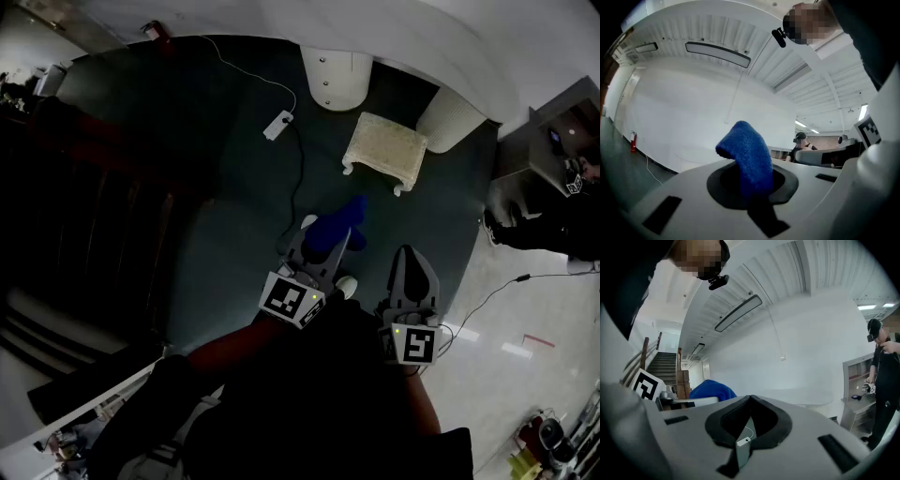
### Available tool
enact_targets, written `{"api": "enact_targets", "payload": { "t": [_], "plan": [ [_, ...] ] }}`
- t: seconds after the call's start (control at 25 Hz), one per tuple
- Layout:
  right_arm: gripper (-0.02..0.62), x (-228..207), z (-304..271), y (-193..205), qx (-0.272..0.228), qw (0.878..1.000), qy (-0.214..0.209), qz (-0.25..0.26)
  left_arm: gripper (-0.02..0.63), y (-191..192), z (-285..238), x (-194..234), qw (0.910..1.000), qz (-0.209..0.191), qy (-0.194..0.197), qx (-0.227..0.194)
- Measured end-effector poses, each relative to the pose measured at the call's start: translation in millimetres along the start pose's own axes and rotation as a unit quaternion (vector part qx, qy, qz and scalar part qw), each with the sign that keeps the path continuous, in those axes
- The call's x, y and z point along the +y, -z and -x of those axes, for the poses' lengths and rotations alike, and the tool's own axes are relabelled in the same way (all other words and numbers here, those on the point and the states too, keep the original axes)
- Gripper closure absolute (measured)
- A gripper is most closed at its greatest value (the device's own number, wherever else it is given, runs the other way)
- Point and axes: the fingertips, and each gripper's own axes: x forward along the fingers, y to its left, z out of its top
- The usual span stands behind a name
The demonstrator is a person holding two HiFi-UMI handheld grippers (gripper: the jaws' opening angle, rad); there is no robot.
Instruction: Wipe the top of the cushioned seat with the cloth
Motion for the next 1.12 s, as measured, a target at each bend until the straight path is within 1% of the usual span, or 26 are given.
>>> {"api": "enact_targets", "payload": {
  "t": [0.12, 0.24, 0.4, 0.52, 0.68, 0.8, 0.92, 1.12],
  "plan": [
    [0.558, -1.5, -25.2, 4.4, 0.007, 1.000, 0.001, -0.002, 0.557, 0.9, -14.9, 22.4, 1.0000, 0.003, -0.001, 0.002],
    [0.558, -4.2, -53.2, 0.5, 0.003, 1.000, 0.007, -0.017, 0.557, -2.9, -30.0, 50.6, 0.9999, 0.008, -0.002, 0.006],
    [0.557, -7.0, -98.5, -8.2, 0.007, 1.000, 0.025, -0.001, 0.557, -11.6, -50.7, 99.0, 0.9997, 0.023, -0.009, 0.008],
    [0.557, -8.1, -129.7, -11.7, 0.013, 0.999, 0.047, 0.009, 0.557, -18.5, -64.5, 136.9, 0.9994, 0.031, -0.009, 0.010],
    [0.557, -10.4, -162.1, -25.7, 0.010, 0.996, 0.087, 0.014, 0.557, -37.1, -82.9, 178.6, 0.9992, 0.039, 0.010, 0.009],
    [0.557, -13.6, -183.4, -28.6, 0.022, 0.993, 0.112, 0.025, 0.557, -45.5, -96.2, 201.8, 0.9988, 0.040, 0.027, 0.011],
    [0.557, -16.3, -201.2, -23.5, 0.043, 0.990, 0.133, 0.028, 0.557, -47.4, -106.4, 221.9, 0.9984, 0.040, 0.036, 0.017],
    [0.557, -11.5, -224.7, -16.8, 0.069, 0.989, 0.128, 0.040, 0.557, -42.4, -114.4, 244.4, 0.9976, 0.054, 0.036, 0.024]
  ]
}}
